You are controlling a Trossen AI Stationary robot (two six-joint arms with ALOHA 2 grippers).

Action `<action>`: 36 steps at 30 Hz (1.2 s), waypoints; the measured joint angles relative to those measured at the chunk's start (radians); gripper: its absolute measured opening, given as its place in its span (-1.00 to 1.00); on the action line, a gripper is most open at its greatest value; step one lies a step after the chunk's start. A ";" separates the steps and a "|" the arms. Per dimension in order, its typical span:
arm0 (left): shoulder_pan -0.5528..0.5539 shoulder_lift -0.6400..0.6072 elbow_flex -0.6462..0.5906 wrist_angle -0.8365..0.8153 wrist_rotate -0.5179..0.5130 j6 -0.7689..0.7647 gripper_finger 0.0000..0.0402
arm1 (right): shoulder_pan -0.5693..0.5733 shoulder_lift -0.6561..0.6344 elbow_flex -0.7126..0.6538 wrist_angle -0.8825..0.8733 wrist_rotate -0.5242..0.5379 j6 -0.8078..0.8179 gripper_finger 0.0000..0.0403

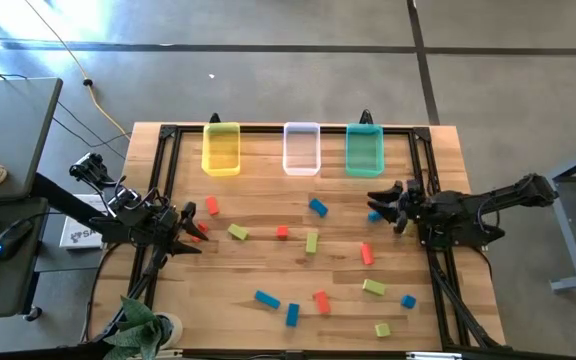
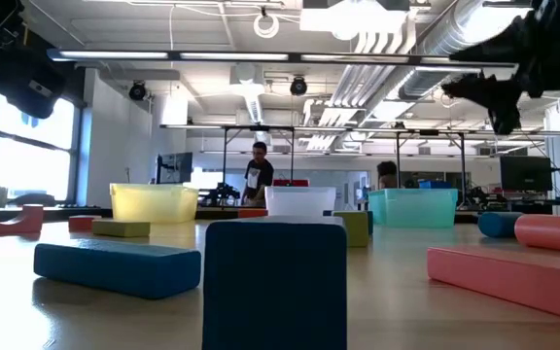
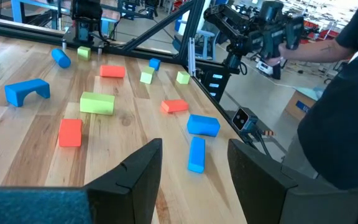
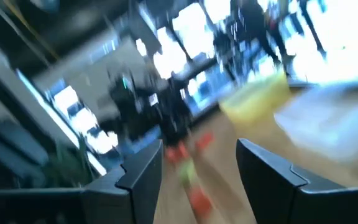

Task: Sort & place blocks by color
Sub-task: Put the blue block into the green bin

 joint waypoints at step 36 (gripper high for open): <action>0.000 0.000 0.000 0.108 -0.139 -0.055 -0.14 | -0.046 0.474 0.614 -0.514 0.249 -0.014 -0.04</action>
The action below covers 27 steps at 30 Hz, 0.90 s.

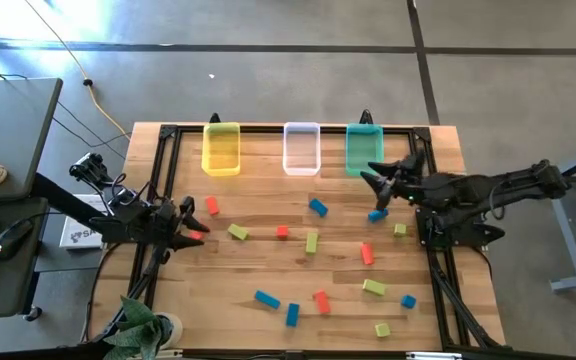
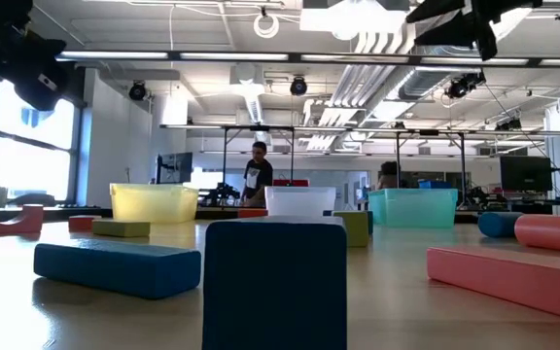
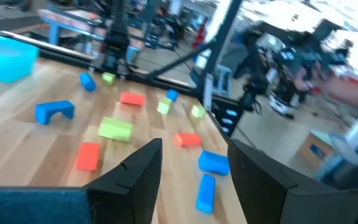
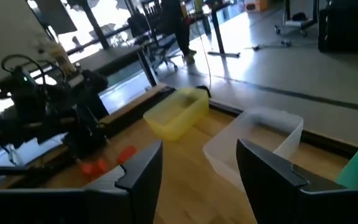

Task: Sort & place blocks by color
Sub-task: Put the blue block into the green bin

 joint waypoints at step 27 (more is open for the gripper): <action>0.000 0.000 0.000 0.108 -0.102 -0.001 -0.14 | -0.216 0.443 0.046 0.270 -0.502 -0.002 -0.04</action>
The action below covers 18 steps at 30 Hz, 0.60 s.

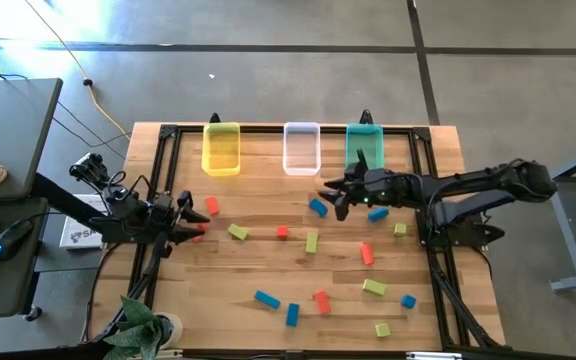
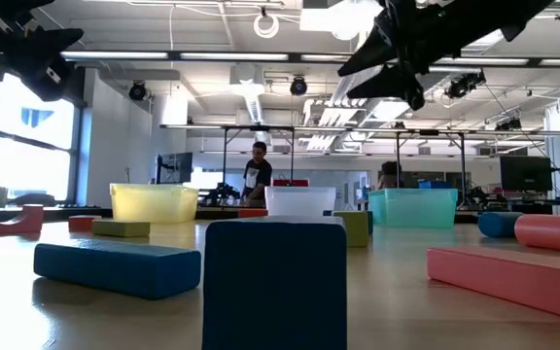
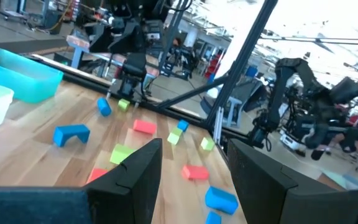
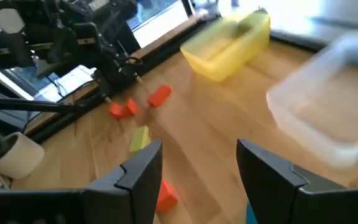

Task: Sort & place blocks by color
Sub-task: Put the blue block into the green bin

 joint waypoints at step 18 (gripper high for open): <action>0.000 0.000 0.000 0.001 -0.054 -0.049 -0.14 | -0.084 0.237 0.404 -0.614 -0.034 -0.173 -0.04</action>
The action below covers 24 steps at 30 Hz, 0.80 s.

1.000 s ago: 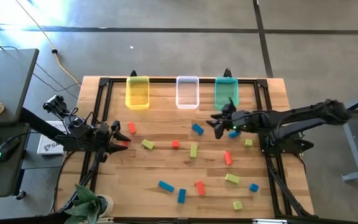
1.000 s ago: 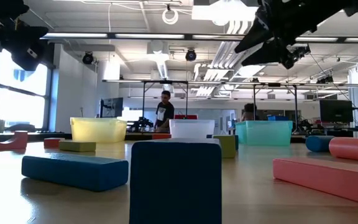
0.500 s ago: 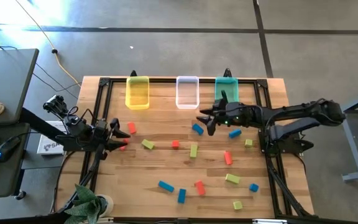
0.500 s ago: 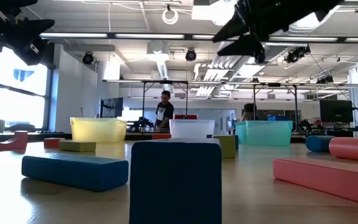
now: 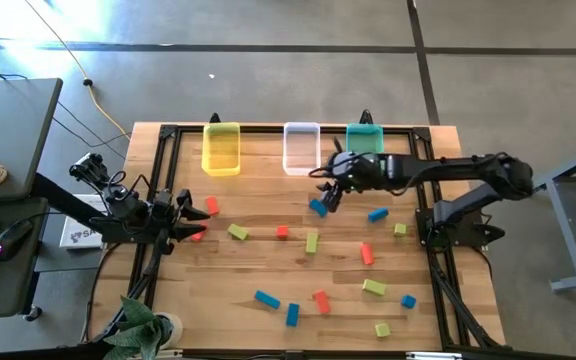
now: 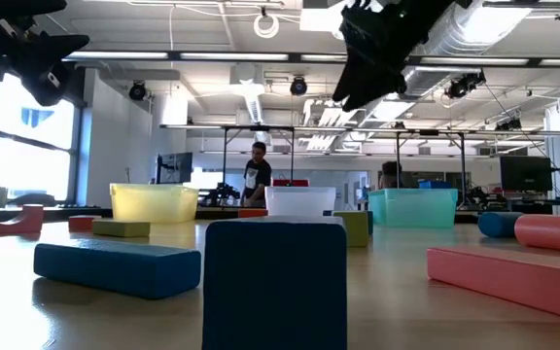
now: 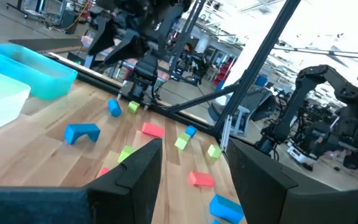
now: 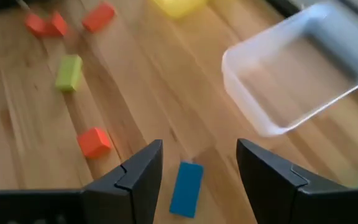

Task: Sort & place blocks by color
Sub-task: Put the blue block into the green bin

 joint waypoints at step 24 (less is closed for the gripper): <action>0.000 0.000 0.000 -0.004 0.000 -0.044 -0.14 | 0.000 0.298 0.006 -0.032 -0.073 0.214 0.21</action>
